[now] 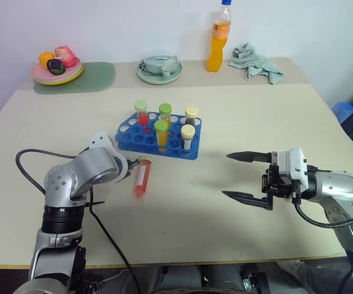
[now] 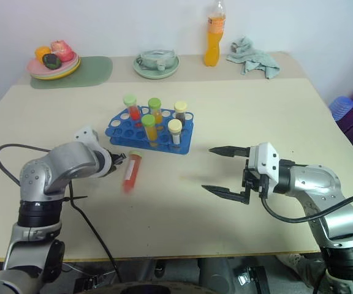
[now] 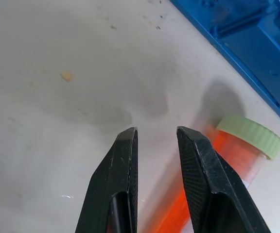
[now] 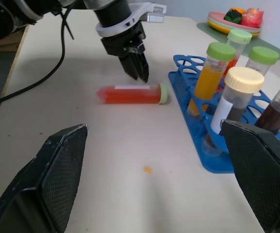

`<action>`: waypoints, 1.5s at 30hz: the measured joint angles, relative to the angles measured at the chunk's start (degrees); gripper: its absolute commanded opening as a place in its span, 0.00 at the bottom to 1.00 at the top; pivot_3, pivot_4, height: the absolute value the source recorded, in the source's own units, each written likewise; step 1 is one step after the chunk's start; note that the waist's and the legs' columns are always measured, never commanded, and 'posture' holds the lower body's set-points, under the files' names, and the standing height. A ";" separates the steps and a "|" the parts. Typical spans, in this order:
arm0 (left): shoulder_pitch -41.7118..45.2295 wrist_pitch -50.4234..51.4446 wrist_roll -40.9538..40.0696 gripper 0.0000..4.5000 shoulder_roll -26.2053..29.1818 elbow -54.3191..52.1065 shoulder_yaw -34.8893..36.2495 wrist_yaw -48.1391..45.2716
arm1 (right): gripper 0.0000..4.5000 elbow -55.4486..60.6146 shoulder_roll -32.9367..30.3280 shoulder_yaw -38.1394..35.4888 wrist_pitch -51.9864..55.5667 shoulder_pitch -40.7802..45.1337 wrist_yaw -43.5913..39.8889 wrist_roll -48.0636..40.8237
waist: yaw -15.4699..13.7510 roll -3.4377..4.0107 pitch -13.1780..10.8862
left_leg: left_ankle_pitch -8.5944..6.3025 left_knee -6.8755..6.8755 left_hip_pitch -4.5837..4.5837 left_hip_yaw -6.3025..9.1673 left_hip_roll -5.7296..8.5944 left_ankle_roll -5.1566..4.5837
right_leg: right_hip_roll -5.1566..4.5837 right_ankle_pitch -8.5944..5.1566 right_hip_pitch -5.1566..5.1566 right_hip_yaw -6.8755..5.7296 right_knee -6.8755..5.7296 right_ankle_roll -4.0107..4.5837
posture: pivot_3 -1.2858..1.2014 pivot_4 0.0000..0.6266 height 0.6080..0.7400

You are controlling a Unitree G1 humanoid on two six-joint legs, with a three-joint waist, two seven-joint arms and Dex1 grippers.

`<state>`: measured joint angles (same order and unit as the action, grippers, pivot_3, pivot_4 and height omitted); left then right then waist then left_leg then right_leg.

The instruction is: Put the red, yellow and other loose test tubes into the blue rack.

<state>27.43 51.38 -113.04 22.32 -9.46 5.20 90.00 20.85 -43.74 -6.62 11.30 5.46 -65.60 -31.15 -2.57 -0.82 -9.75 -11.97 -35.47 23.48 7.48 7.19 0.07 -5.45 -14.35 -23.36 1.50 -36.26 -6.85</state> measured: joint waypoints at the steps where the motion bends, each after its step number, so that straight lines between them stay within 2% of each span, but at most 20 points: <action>1: 0.04 0.45 0.01 0.28 -0.40 -0.26 0.11 0.01 | 1.00 -0.10 0.00 0.21 0.00 0.40 -0.05 0.06 | -0.01 0.00 0.00 | 0.00 0.00 0.00 0.00 0.00 0.00 | 0.00 0.00 0.00 0.00 0.01 0.00 | 0.52 0.24 1.00; 4: 0.74 5.49 -0.02 0.28 -0.59 -0.83 0.40 -1.20 | 1.00 -0.54 0.00 0.86 0.00 1.13 -0.20 0.18 | 0.02 -0.01 -0.01 | -0.01 0.00 0.00 0.00 0.00 -0.02 | 0.00 0.00 0.00 -0.01 0.00 0.00 | 0.52 0.24 1.00; 7: 2.12 11.89 0.03 0.28 6.35 -0.77 0.24 -8.70 | 1.00 -1.04 -0.10 0.85 0.00 1.47 -0.61 0.18 | 0.29 0.01 0.00 | 0.01 0.10 0.00 -0.02 -0.02 -0.02 | 0.08 -0.01 -0.06 -0.03 -0.02 0.01 | 0.52 0.24 1.00; 9: 2.50 14.91 0.02 0.39 10.52 -0.76 0.03 -14.38 | 1.00 -1.10 -0.12 0.85 0.00 1.51 -0.79 0.18 | 0.29 0.01 0.00 | 0.02 0.15 -0.01 -0.04 -0.03 -0.02 | 0.07 -0.01 -0.08 -0.02 -0.01 0.02 | 0.52 0.24 1.00; 11: 2.98 17.55 0.05 0.57 14.19 0.03 -1.26 -20.74 | 1.00 -1.14 -0.12 0.85 0.01 1.54 -0.94 0.19 | 0.24 0.01 0.00 | 0.01 0.15 0.00 -0.05 -0.02 -0.04 | 0.06 -0.02 -0.07 -0.02 0.01 0.03 | 0.52 0.24 1.00; 14: 3.90 17.98 0.05 0.92 12.98 0.59 -2.18 -24.46 | 1.00 -1.16 -0.12 0.86 0.04 1.82 -1.09 0.19 | -0.15 -0.01 0.00 | -0.01 0.12 0.00 -0.01 0.00 -0.03 | -0.01 -0.03 0.02 -0.03 0.10 0.05 | 0.52 0.24 1.00; 15: 4.03 17.86 0.04 0.99 11.82 0.72 -2.29 -24.88 | 1.00 -1.16 -0.12 0.86 0.05 1.80 -1.12 0.19 | -0.14 -0.01 -0.01 | -0.02 0.12 0.00 -0.01 0.01 -0.04 | -0.02 -0.04 0.02 -0.03 0.11 0.07 | 0.52 0.24 1.00; 19: 5.77 18.89 0.05 0.99 9.89 3.50 -3.35 -27.89 | 1.00 -1.15 -0.28 0.74 0.26 1.64 -1.08 0.19 | 0.19 -0.01 -0.01 | -0.01 0.16 0.00 -0.01 -0.01 -0.04 | -0.01 -0.02 -0.02 -0.02 0.08 0.04 | 0.52 0.24 1.00; 27: 12.91 27.95 0.06 0.99 18.28 13.23 -9.08 -42.74 | 1.00 0.46 -1.02 -0.77 1.26 -0.49 0.02 0.05 | 0.29 -0.01 -0.01 | 0.06 0.20 0.01 -0.02 -0.01 -0.16 | 0.02 -0.04 -0.07 -0.01 0.07 0.07 | 0.52 0.24 1.00; 33: 23.00 34.62 0.09 0.99 24.47 23.69 -17.58 -51.00 | 1.00 2.39 -1.02 -1.02 2.37 -1.15 1.65 -0.07 | 0.23 -0.04 -0.03 | 0.06 0.21 0.02 0.02 0.01 -0.16 | 0.00 -0.04 -0.07 -0.03 0.09 0.06 | 0.52 0.24 1.00; 41: 33.64 40.65 0.09 0.99 26.20 34.47 -31.74 -62.76 | 1.00 3.44 -0.95 -1.03 2.70 -2.24 3.29 -0.17 | 0.46 -0.06 -0.06 | 0.06 0.25 0.05 0.02 0.00 -0.16 | 0.00 -0.05 -0.14 0.00 0.08 0.06 | 0.52 0.24 1.00; 45: 36.94 40.73 0.05 0.99 26.73 37.05 -36.61 -64.96 | 1.00 3.83 -0.91 -1.04 2.76 -2.40 3.79 -0.55 | 0.44 -0.05 -0.06 | 0.06 0.26 0.05 0.02 0.00 -0.16 | -0.02 -0.07 -0.14 0.01 0.10 0.09 | 0.52 0.24 1.00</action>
<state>64.37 92.11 -112.98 49.05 27.59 -31.41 25.05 24.68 -44.65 -7.66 14.06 3.05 -61.81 -31.70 -2.13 -0.88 -9.81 -11.91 -35.21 23.53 7.50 7.18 -0.10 -5.47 -14.42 -23.50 1.51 -36.16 -6.75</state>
